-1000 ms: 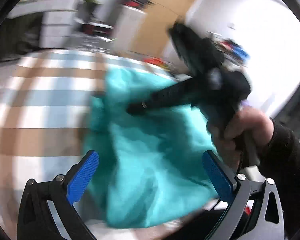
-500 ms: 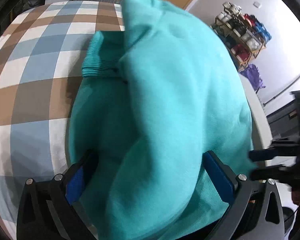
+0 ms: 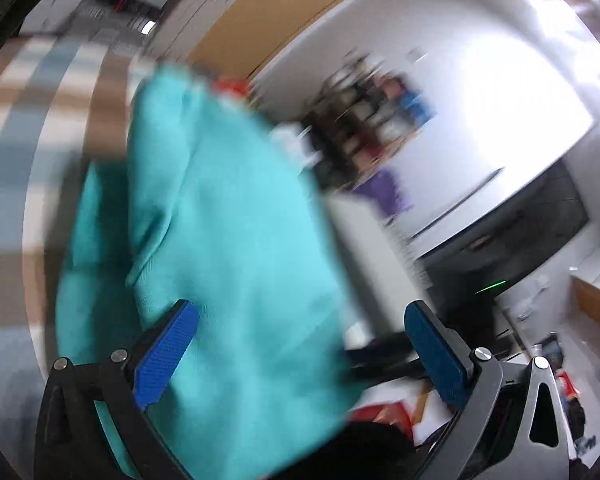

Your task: Fold large clothes

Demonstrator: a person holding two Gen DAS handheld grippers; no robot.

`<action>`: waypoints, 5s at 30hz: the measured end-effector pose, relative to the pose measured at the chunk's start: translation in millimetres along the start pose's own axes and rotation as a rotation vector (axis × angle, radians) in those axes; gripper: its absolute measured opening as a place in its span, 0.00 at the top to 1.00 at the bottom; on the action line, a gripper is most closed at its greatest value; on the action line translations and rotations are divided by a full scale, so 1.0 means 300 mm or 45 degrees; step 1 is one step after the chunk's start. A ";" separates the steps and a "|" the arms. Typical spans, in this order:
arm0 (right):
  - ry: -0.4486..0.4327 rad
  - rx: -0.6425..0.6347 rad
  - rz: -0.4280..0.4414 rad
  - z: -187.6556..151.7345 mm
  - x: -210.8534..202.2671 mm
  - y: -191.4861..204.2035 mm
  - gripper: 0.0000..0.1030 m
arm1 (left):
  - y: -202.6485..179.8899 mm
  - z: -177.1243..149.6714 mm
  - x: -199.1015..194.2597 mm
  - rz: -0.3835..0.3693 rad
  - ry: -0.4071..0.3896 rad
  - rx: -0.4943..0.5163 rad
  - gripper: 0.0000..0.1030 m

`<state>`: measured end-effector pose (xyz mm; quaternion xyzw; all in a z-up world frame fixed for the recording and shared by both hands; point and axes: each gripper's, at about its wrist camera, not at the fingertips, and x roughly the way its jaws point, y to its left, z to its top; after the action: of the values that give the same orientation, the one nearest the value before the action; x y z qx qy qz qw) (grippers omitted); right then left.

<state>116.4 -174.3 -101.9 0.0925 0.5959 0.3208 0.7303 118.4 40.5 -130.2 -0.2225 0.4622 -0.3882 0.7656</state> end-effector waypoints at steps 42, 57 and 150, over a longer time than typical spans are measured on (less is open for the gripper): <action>-0.119 -0.154 -0.544 0.683 0.187 0.046 0.60 | -0.125 -0.074 0.097 0.305 0.080 0.098 0.04; 0.112 -0.344 -0.297 0.023 0.122 0.125 0.60 | -0.115 -0.106 0.093 0.319 0.068 0.057 0.04; -0.609 -0.014 0.304 0.076 -0.072 -0.199 0.45 | -0.109 0.037 0.045 -0.133 0.265 -0.031 0.48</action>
<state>157.2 -227.7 -109.1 0.2315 0.3895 0.3769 0.8078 119.2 9.9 -109.2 -0.2143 0.5316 -0.4430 0.6894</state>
